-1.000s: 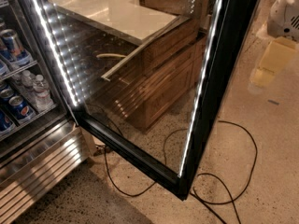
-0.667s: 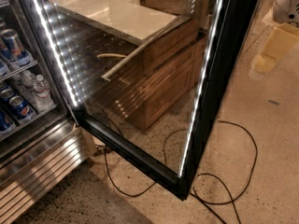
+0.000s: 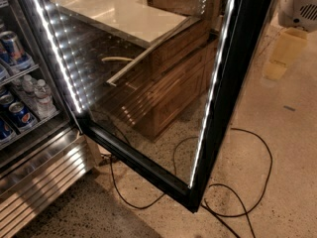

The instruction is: Close right fridge door

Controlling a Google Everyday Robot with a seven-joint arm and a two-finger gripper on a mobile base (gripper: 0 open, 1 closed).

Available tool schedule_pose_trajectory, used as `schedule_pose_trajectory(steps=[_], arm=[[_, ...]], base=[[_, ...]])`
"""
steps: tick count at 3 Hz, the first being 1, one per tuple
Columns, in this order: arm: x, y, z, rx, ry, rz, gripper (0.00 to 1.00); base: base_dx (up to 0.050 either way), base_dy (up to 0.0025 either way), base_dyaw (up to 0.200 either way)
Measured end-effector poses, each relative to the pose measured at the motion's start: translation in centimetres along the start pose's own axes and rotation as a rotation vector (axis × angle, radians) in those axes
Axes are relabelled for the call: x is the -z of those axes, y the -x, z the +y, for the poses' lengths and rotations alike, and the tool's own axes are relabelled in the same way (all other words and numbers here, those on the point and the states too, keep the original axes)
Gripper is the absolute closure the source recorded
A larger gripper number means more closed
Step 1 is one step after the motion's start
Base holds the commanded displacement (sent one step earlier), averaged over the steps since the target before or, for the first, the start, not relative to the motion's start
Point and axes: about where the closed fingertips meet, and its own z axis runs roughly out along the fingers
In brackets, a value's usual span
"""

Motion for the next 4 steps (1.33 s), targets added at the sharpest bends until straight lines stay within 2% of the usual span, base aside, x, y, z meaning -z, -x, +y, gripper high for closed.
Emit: schedule_pose_trajectory(steps=[1, 2, 3, 4], arm=[[-0.72, 1.33, 0.32, 0.089, 0.018, 0.054, 0.0], [-0.72, 1.33, 0.32, 0.089, 0.018, 0.054, 0.0], [-0.72, 1.33, 0.32, 0.089, 0.018, 0.054, 0.18], [-0.72, 1.33, 0.32, 0.089, 0.018, 0.054, 0.43]], base=[[0.0, 0.0, 0.0], [0.0, 0.0, 0.0], [0.0, 0.0, 0.0], [0.0, 0.0, 0.0]])
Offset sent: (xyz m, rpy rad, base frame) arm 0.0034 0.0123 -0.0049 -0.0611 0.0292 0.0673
